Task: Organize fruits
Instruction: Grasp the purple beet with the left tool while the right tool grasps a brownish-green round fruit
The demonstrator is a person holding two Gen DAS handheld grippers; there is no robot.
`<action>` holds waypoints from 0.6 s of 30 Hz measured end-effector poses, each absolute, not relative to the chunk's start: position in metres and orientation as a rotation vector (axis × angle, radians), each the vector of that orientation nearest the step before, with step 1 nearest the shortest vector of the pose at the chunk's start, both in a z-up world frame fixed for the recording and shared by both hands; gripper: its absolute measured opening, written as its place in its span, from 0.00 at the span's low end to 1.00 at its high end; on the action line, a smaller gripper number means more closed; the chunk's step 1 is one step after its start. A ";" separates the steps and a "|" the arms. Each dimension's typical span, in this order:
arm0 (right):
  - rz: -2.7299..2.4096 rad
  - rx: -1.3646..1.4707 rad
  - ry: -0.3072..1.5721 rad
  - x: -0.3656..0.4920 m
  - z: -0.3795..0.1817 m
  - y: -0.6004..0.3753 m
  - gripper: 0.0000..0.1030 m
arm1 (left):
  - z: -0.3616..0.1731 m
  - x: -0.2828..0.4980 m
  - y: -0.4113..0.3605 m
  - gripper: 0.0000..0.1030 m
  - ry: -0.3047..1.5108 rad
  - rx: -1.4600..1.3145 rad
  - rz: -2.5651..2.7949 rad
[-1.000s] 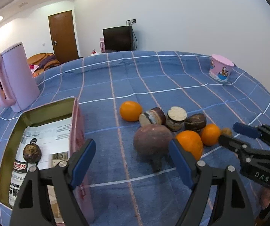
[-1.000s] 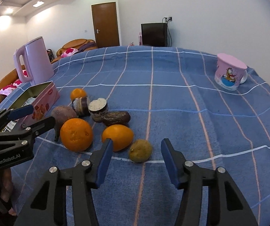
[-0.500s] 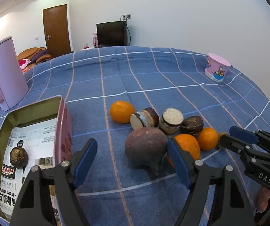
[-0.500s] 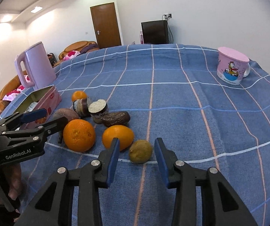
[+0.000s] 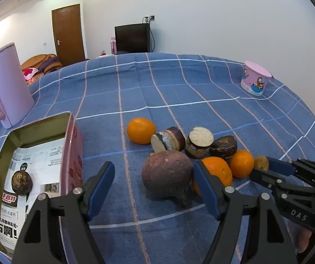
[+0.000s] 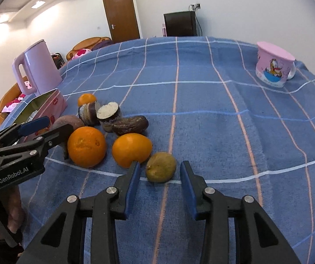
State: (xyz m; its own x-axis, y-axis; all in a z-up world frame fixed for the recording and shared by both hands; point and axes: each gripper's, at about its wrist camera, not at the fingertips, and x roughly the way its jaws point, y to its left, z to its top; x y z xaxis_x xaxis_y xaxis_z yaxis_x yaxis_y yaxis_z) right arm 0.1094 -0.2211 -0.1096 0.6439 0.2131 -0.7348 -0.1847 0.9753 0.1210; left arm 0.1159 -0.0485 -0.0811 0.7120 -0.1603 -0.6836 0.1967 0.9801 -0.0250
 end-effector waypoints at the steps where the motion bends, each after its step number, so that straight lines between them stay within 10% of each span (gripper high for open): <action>1: 0.222 0.023 0.842 0.110 -0.109 -0.219 0.39 | -0.082 0.115 -0.047 0.76 0.751 0.050 -0.199; 15: 0.249 0.006 0.840 0.108 -0.109 -0.216 0.29 | -0.085 0.120 -0.053 0.73 0.774 0.060 -0.234; 18: 0.249 0.004 0.839 0.108 -0.109 -0.216 0.29 | -0.087 0.119 -0.053 0.53 0.797 0.029 -0.283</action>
State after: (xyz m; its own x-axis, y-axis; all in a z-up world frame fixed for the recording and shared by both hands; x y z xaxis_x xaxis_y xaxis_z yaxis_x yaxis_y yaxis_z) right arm 0.1081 -0.2156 -0.1086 0.6411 0.2203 -0.7352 -0.2172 0.9708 0.1015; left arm 0.1185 -0.0531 -0.0869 0.6634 -0.2395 -0.7089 0.2615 0.9619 -0.0802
